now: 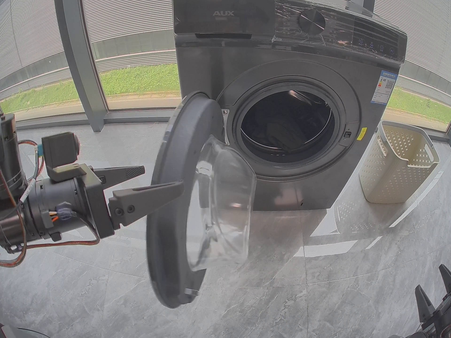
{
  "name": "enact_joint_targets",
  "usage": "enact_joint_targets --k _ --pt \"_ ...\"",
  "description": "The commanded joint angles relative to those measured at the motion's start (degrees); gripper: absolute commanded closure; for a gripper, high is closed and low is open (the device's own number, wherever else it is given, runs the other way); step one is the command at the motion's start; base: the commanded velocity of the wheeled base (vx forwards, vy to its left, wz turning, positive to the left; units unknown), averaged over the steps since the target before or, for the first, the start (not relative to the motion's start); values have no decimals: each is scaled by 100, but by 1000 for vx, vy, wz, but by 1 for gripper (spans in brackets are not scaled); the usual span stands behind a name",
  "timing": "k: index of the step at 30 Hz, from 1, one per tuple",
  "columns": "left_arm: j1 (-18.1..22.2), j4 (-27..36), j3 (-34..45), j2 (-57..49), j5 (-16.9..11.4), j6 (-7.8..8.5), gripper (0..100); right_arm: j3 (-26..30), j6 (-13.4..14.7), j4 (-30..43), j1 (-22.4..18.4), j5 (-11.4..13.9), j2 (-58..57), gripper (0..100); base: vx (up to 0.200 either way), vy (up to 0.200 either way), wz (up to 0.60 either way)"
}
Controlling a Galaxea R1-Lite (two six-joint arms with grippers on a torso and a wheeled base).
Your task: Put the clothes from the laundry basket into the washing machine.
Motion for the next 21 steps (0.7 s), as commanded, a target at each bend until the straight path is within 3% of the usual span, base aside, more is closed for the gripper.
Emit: enact_joint_targets --k 1,3,8,12,14,18,21 --pt "-108 11 94 -389 42 -28 0 40 2 0 -2 2 -93 0 0 0 0" --pt "-91 28 120 -460 60 -28 0 40 2 9 -2 2 -93 0 0 0 0" --pt "419 72 313 -662 403 77 0 22 -7 53 -2 10 -93 0 0 0 0" --pt "568 169 630 -539 526 596 0 13 -7 71 -2 10 -93 0 0 0 0" --pt "560 134 726 -266 675 754 0 13 -7 71 -2 10 -93 0 0 0 0" --pt "428 -51 612 393 956 763 0 13 -7 71 -2 10 -93 0 0 0 0" --pt "375 -402 401 903 1018 719 0 13 -7 71 -2 10 -93 0 0 0 0"
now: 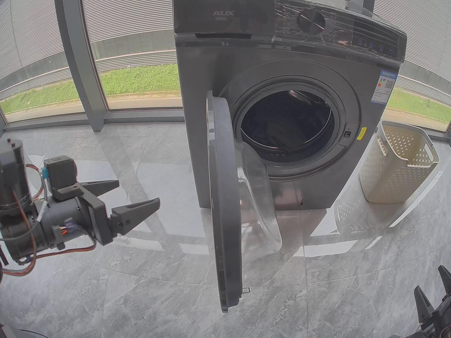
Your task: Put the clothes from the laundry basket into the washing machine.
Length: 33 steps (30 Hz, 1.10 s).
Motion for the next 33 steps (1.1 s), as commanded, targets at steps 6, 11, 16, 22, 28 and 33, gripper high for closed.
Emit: enact_joint_targets --k 6,11,16,22,28,33 --pt "-297 -1409 -934 2263 647 -112 0 13 -1 -10 1 3 -93 0 0 0 0" --pt "-763 -1550 -1848 2913 928 -683 0 13 -1 -10 1 -6 -93 0 0 0 0" --pt "-842 -1497 -2155 2984 1104 -1061 0 31 8 -54 1 -15 -93 0 0 0 0" --pt "-833 -1541 -1391 2483 1122 -1052 0 22 -1 -10 1 3 -93 0 0 0 0" --pt "-816 -1471 -274 1551 1262 -771 0 22 -36 -19 1 -32 -93 0 0 0 0" --pt "-587 -1295 886 224 1587 20 0 40 -36 -72 1 -15 -93 0 0 0 0"
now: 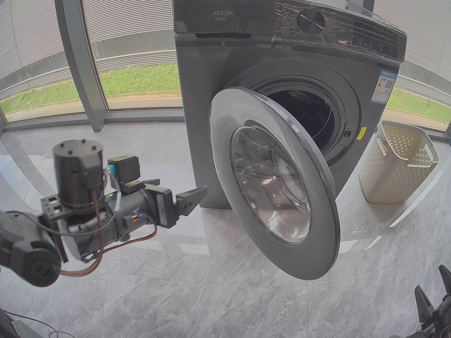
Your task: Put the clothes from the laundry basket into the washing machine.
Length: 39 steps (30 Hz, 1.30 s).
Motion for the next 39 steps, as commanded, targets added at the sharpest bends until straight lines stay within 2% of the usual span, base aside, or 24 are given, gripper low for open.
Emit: enact_joint_targets --k 1,2,3,9,11,12,14,15,17,21,23,25,27,29,31,34,36,37,38,39 --pt "223 151 1320 -1667 318 735 0 40 -12 -39 1 -2 -93 0 0 0 0" --pt "619 151 1724 -2168 354 1034 0 40 -20 -39 1 -2 -93 0 0 0 0" --pt "812 142 1926 -2440 336 1095 0 40 -47 -30 -8 15 -93 0 0 0 0" --pt "1348 406 2410 -3969 371 1130 0 31 -231 -65 1 68 -93 0 0 0 0" --pt "1753 951 2453 -4831 380 1139 0 -400 -205 -153 9 50 -93 0 0 0 0" --pt "1885 1285 2453 -5165 380 1148 0 -716 -196 -91 18 59 -93 0 0 0 0" --pt "2016 1830 2445 -5675 362 1139 0 -989 -161 41 45 94 13 0 0 0 0" --pt "2078 2269 2453 -6070 362 1139 0 -1112 -143 199 97 209 215 0 0 0 0" --pt "2166 2735 2471 -6571 336 1139 0 -1156 -143 260 194 481 584 0 0 0 0" --pt "2614 2946 2787 -7054 266 1165 0 -1191 -240 207 273 806 1454 0 0 0 0" --pt "2684 2946 2911 -7248 222 1192 0 -1244 -425 14 317 1000 1911 0 0 0 0" --pt "2790 2963 3095 -7555 213 1262 0 -1252 -855 -496 387 1272 2650 0 0 0 0" --pt "2860 2963 3236 -7766 213 1271 0 -1296 -1102 -856 475 1395 3212 0 0 0 0" --pt "2913 2963 3385 -7925 204 1280 0 -1367 -1242 -1128 660 1509 3731 0 0 0 0" --pt "2922 2955 3587 -8118 187 1280 0 -1507 -1312 -1410 1047 1518 4328 0 0 0 0" --pt "2930 2963 3772 -8364 11 1262 0 -1639 -1216 -1717 1627 1509 4943 0 0 0 0" --pt "2966 2999 3842 -8417 -7 1244 0 -1657 -1110 -1893 1952 1509 5198 0 0 0 0" --pt "2966 2999 3842 -8417 -7 1244 0 -1657 -1110 -1893 1952 1509 5198 0 0 0 0" --pt "3045 3060 3886 -8496 -7 1218 0 -1674 -1022 -2016 2242 1509 5374 0 0 0 0" --pt "3133 3130 3886 -8584 -16 1218 0 -1692 -996 -2051 2356 1501 5471 0 0 0 0"
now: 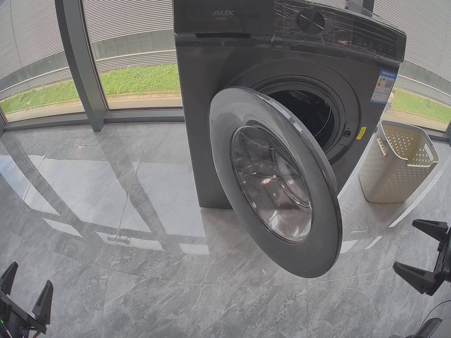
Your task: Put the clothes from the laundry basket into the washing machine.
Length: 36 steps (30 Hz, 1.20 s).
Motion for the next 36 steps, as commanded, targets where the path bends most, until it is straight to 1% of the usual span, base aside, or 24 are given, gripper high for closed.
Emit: enact_joint_targets --k 1,3,4,8,10,11,12,13,15,17,20,21,22,23,24,25,29,30,31,32,33,34,35,36 --pt "410 286 380 -846 -101 17 0 -283 51 -495 1014 100 1514 0 0 0 0" --pt "612 497 380 -1083 -136 43 0 -380 51 -548 1049 100 1698 0 0 0 0" --pt "656 567 380 -1162 -163 8 0 -441 51 -583 1058 100 1795 0 0 0 0" --pt "630 594 380 -1224 -215 -62 0 -608 42 -741 1014 109 2199 0 0 0 0" --pt "621 664 363 -1224 -224 -150 0 -696 25 -864 996 82 2472 0 0 0 0" --pt "630 681 372 -1189 -207 -273 0 -731 16 -917 987 74 2604 0 0 0 0" --pt "630 690 372 -1180 -198 -334 0 -757 16 -952 970 47 2700 0 0 0 0" --pt "647 681 380 -1180 -189 -361 0 -784 16 -979 961 -41 2797 0 0 0 0" --pt "656 681 380 -1206 -189 -334 0 -845 16 -1049 987 -296 2973 0 0 0 0" --pt "647 681 380 -1206 -171 -352 0 -872 16 -1119 996 -454 3131 0 0 0 0" --pt "656 681 380 -1206 -163 -334 0 -881 25 -1295 970 -550 3307 0 0 0 0" --pt "656 690 380 -1206 -180 -290 0 -881 25 -1392 970 -559 3359 0 0 0 0" --pt "630 769 380 -1215 -242 -203 0 -872 25 -1436 970 -577 3395 0 0 0 0" --pt "630 769 380 -1215 -242 -203 0 -872 25 -1436 970 -577 3395 0 0 0 0" --pt "621 875 372 -1215 -488 -44 0 -863 42 -1515 970 -665 3465 0 0 0 0" --pt "621 875 372 -1215 -549 -36 0 -854 60 -1532 970 -691 3465 0 0 0 0" --pt "630 866 380 -1215 -567 -18 0 -872 60 -1550 908 -797 3553 0 0 0 0" --pt "630 866 380 -1215 -567 -27 0 -881 60 -1559 838 -902 3570 0 0 0 0" --pt "630 857 380 -1224 -567 -36 0 -881 60 -1559 812 -937 3570 0 0 0 0" --pt "621 857 380 -1224 -558 -36 0 -889 78 -1585 662 -1060 3535 0 0 0 0" --pt "630 857 380 -1224 -567 -18 0 -863 60 -1612 539 -1078 3518 0 0 0 0" --pt "630 857 380 -1224 -567 -18 0 -863 60 -1612 539 -1078 3518 0 0 0 0" --pt "630 866 380 -1224 -567 8 0 -828 -2 -1673 153 -1069 3456 0 0 0 0" --pt "630 866 380 -1224 -576 43 0 -837 -19 -1699 -76 -1060 3403 0 0 0 0"
